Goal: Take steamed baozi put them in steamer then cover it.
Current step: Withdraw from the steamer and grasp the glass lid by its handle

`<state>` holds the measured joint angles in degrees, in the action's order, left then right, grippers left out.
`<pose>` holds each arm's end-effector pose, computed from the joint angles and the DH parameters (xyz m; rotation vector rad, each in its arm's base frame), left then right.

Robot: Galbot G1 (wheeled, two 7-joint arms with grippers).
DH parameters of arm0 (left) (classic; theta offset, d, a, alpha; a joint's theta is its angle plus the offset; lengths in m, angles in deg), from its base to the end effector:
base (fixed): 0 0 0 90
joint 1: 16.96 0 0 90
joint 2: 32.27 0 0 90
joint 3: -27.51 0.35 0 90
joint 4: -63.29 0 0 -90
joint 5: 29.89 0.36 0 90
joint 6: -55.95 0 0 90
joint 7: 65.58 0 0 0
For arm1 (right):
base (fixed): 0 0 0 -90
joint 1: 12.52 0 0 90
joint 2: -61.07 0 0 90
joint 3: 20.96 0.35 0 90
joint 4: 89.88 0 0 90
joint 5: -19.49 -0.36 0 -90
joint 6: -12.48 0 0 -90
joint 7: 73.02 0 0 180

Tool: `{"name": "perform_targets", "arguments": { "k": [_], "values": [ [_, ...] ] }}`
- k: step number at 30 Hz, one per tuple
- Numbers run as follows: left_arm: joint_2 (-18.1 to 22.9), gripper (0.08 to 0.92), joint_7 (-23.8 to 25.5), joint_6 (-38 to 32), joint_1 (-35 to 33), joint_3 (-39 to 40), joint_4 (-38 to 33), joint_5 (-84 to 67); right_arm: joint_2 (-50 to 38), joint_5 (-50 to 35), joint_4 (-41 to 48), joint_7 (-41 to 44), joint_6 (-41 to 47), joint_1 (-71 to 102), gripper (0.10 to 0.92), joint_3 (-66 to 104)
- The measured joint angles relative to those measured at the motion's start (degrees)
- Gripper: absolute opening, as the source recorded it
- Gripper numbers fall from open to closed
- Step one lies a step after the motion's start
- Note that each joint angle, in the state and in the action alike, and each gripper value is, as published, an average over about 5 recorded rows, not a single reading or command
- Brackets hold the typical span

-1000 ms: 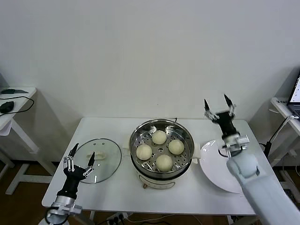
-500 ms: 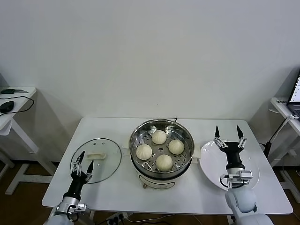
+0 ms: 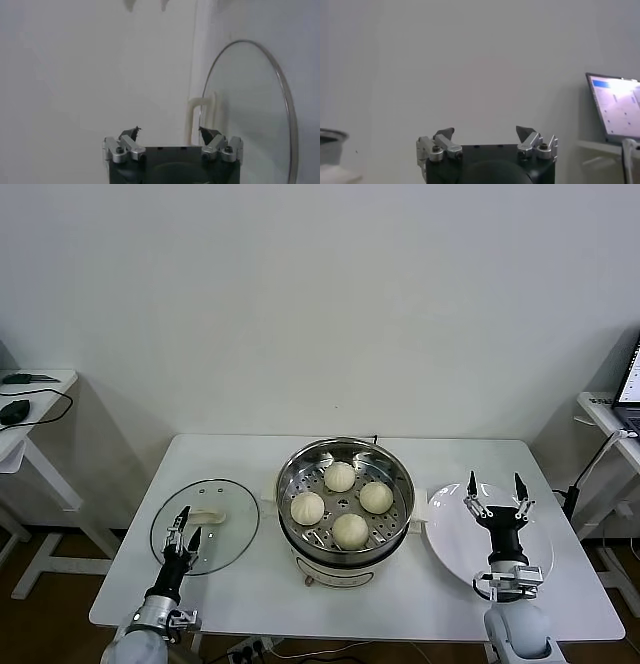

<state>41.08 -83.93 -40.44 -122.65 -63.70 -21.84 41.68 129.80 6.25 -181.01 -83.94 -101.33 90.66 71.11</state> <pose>0.2472 0.1163 -0.4459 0.0869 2.2661 2.1476 0.2784 -0.1365 -0.3885 0.2514 2.8980 -0.1777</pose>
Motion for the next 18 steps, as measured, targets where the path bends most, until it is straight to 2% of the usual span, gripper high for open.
{"name": "perform_targets", "arguments": {
  "k": [18],
  "values": [
    [0.7,0.823,0.0,1.2,6.2,0.8,6.0,2.1,1.9,1.5,1.1,0.4,-0.1,1.4,0.823,1.0]
  ]
}}
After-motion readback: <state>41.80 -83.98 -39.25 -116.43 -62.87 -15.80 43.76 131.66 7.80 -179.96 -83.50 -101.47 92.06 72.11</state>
